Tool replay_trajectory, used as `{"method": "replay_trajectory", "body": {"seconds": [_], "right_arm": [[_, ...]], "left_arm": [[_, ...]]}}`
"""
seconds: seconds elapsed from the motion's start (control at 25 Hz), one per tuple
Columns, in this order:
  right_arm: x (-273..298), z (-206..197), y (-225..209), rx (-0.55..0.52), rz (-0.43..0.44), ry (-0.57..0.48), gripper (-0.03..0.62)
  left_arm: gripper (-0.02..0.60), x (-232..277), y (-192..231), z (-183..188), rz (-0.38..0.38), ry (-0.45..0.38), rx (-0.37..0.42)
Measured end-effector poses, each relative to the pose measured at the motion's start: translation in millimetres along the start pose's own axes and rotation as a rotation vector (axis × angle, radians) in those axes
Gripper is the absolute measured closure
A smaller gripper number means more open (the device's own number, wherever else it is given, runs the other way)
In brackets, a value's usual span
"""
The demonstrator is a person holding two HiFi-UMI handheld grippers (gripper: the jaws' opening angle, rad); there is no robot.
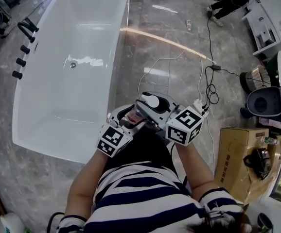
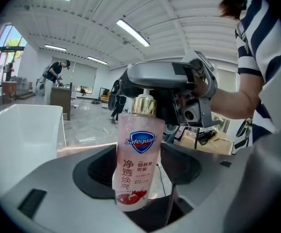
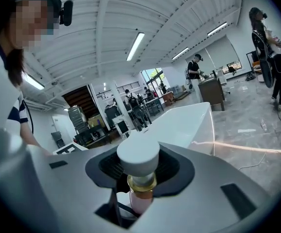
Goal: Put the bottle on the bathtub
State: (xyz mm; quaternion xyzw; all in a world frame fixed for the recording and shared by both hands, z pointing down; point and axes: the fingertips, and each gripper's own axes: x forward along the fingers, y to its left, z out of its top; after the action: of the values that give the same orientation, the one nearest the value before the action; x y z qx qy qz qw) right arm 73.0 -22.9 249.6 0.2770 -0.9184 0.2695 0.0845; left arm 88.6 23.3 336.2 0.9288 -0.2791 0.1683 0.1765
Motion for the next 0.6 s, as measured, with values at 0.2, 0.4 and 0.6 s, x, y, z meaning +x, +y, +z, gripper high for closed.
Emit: {"method": "replay_trajectory", "body": {"seconds": [0.2,0.4,0.6], "right_arm": [[18.5,1.9,-33.6,0.019,0.072,0.049,0.436],[37.2,-1.1,-74.9,0.016,0.130,0.121,0.434],[55.0,-5.4,-110.3,0.006,0.164,0.170,0.433]], "left_arm": [[0.282,24.4,30.6,-5.3,0.096,0.011,-0.088],[0.294,58.7,55.6,-15.2,0.170,0.032,-0.135],[0.318,83.7,81.2,-24.4,0.241,0.053,-0.208]]}}
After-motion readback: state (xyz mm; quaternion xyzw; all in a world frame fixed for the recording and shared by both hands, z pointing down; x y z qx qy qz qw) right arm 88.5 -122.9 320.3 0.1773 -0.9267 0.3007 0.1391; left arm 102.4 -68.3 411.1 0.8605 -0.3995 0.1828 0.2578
